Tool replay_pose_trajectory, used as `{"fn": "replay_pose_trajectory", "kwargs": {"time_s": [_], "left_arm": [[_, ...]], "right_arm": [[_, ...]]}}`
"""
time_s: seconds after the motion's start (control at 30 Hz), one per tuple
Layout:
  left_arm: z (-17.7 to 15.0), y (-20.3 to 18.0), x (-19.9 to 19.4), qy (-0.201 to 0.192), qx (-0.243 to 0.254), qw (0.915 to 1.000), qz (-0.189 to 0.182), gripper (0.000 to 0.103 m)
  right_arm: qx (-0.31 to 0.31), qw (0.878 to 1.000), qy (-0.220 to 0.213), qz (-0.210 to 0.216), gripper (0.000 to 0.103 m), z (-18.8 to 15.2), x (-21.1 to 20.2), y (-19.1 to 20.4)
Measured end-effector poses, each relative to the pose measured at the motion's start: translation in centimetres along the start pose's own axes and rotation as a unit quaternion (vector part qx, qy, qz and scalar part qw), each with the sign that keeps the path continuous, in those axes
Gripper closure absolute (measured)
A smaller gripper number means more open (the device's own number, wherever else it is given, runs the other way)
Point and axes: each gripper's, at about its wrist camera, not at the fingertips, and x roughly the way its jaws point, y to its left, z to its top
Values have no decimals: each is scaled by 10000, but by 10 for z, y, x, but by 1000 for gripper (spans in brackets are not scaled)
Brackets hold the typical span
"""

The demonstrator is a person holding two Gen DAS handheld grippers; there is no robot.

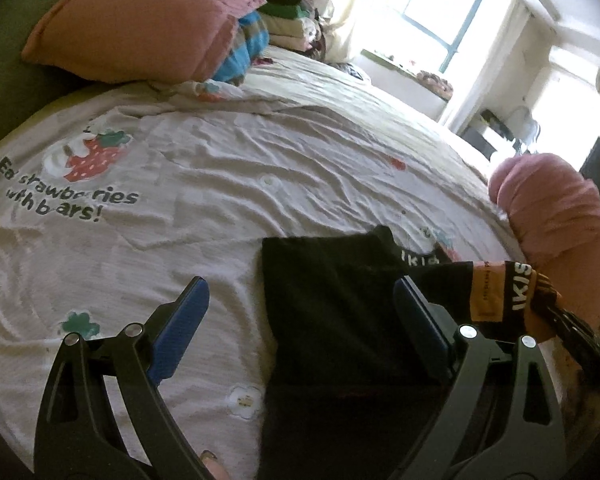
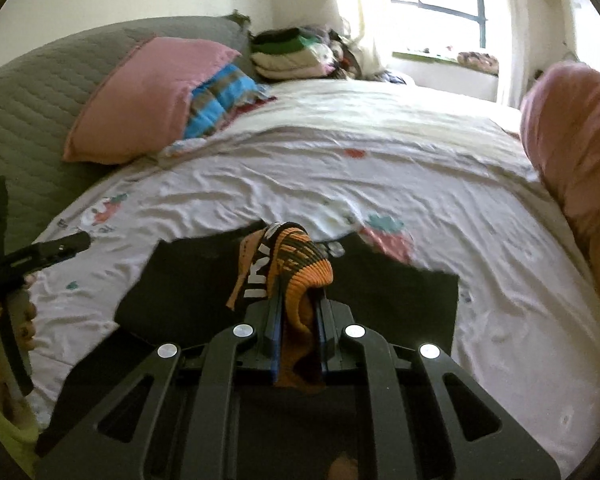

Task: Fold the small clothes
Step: 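Grasp the folded orange cuff with the right tool and lift it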

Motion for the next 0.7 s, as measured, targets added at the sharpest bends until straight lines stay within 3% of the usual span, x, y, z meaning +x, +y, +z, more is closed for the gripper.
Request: {"fn": "replay_pose_trajectory", "kwargs": {"time_s": [0.27,0.7], "left_arm": [[-19,-37,21,204,693,9973,112,17],[-35,-59,41,428,1110,9929,67,17]], "right_arm": [[316,9984,311,-359,90,-24,19,-21],[575,9942,351,-842,77,-35,23,-40]]}}
